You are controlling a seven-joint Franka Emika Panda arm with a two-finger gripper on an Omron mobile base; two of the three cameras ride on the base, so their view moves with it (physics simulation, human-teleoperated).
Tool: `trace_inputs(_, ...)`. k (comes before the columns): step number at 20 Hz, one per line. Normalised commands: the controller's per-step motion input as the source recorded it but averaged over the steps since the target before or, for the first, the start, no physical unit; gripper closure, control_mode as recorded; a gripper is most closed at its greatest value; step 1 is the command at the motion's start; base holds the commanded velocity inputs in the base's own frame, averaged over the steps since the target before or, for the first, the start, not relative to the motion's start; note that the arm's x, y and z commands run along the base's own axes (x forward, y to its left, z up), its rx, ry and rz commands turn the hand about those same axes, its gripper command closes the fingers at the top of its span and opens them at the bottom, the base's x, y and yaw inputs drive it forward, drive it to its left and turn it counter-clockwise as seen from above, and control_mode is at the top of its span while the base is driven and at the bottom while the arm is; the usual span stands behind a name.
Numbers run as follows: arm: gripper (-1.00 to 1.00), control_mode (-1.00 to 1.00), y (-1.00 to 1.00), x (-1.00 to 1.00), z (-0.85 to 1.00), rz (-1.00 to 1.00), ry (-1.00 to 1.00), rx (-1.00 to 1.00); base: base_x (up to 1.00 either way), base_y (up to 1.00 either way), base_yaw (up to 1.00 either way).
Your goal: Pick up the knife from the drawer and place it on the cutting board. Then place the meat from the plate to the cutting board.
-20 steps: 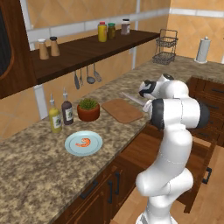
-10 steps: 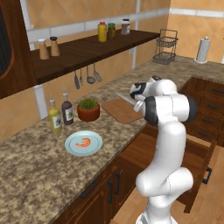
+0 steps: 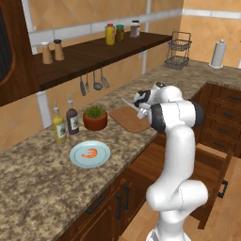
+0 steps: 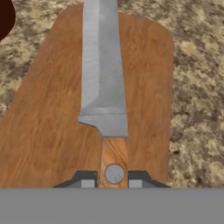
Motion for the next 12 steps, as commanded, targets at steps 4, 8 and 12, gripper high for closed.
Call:
trace_inputs(4, 1.00, -1.00, 0.15, 0.39, -0.15, -0.05, 0.00, 0.00, 0.00, 0.00, 0.00)
trace_inputs(8, 1.00, -1.00, 0.14, 0.38, -0.23, -0.05, 0.00, 0.00, 0.00, 0.00, 0.00)
trace_inputs(12, 1.00, -1.00, 0.06, 0.39, -0.29, -0.03, 0.00, 0.00, 0.00, 0.00, 0.00)
